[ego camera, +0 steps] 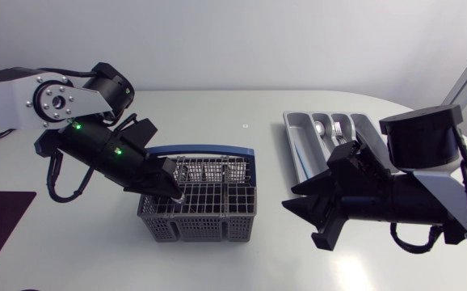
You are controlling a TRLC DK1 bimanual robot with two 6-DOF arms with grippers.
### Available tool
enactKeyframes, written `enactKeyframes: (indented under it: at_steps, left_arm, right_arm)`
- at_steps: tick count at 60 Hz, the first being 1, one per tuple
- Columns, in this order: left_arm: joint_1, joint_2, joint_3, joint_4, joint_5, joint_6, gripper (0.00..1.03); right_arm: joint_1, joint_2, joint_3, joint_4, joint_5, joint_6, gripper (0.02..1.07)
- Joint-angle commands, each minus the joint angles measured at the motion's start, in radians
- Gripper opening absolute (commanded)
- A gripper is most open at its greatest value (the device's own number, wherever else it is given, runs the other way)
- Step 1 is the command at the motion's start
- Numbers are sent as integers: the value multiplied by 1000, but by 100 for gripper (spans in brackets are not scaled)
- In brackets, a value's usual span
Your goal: Unload the cutlery basket into the drawer organizer.
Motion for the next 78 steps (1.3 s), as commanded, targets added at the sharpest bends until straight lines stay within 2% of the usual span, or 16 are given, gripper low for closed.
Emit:
enactKeyframes:
  at_steps: [1,9,25,51,65,78]
  left_arm:
    - [-18,25,25,10,2,-34,22]
    - [-26,27,17,27,2,-41,4]
    - [-29,-18,9,26,0,-40,4]
    - [31,-76,-17,3,2,-24,4]
    - [66,-67,-32,7,2,-9,4]
    - [103,22,0,7,2,32,4]
  right_arm:
    - [9,-8,-32,15,9,21,53]
    - [7,-12,-42,18,10,21,53]
    - [16,-15,-40,26,12,21,53]
    - [52,-8,-31,29,40,31,53]
    - [66,-13,-31,29,53,31,53]
    - [66,-19,-39,27,53,29,53]
